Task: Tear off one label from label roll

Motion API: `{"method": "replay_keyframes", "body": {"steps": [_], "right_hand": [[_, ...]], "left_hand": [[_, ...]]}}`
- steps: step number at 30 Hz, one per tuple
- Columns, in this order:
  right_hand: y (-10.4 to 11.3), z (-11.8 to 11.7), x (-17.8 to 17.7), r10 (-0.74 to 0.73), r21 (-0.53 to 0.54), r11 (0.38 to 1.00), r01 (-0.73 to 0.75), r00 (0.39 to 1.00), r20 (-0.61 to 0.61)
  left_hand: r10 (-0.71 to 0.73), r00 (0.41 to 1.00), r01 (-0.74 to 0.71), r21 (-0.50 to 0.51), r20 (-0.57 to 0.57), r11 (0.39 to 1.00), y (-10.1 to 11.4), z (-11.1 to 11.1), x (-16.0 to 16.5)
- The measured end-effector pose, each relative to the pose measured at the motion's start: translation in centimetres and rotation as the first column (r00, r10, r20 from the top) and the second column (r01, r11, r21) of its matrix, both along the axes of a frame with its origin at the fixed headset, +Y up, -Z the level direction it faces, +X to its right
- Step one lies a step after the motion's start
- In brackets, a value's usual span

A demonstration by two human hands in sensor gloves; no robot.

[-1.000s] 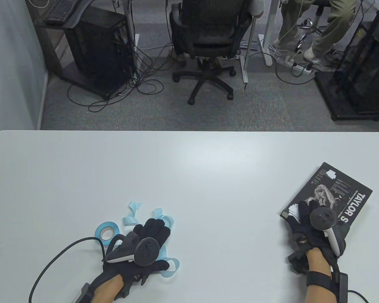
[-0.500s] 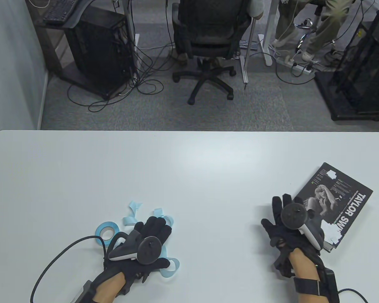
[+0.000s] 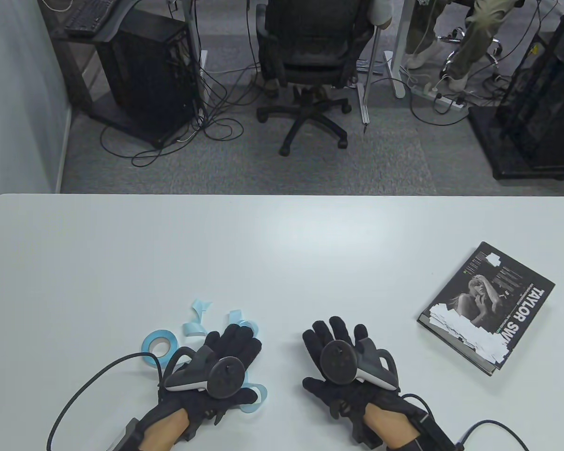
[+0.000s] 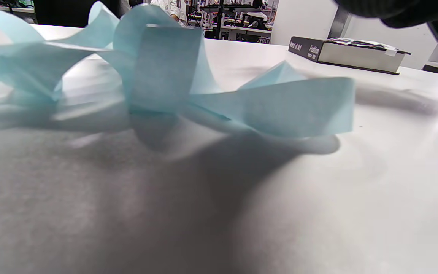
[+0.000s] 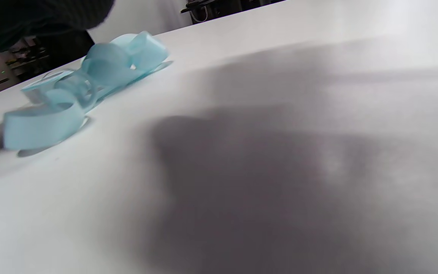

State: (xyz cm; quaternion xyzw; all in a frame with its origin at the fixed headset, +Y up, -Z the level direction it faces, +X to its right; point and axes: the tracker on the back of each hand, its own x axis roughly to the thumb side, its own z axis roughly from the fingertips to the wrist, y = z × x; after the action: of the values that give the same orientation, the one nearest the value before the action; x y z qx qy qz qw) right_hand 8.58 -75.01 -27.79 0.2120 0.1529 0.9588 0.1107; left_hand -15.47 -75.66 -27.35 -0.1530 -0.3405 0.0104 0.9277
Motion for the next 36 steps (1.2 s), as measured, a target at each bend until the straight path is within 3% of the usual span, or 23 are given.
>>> {"method": "replay_keyframes", "body": {"steps": [26,36], "right_hand": [[-2.2,-1.3,0.8,0.105,-0.109,0.989,-0.099,0.993,0.049],[-2.1,-1.5,1.0,0.122,-0.090,0.989,-0.119,0.992,0.034]], "left_hand": [[-0.004,0.999,-0.001,-0.130,-0.042,0.991,-1.0,-0.6,-0.7],[0.004,0.999,-0.010,-0.100,-0.054,0.995,-0.4,-0.8,-0.7]]}}
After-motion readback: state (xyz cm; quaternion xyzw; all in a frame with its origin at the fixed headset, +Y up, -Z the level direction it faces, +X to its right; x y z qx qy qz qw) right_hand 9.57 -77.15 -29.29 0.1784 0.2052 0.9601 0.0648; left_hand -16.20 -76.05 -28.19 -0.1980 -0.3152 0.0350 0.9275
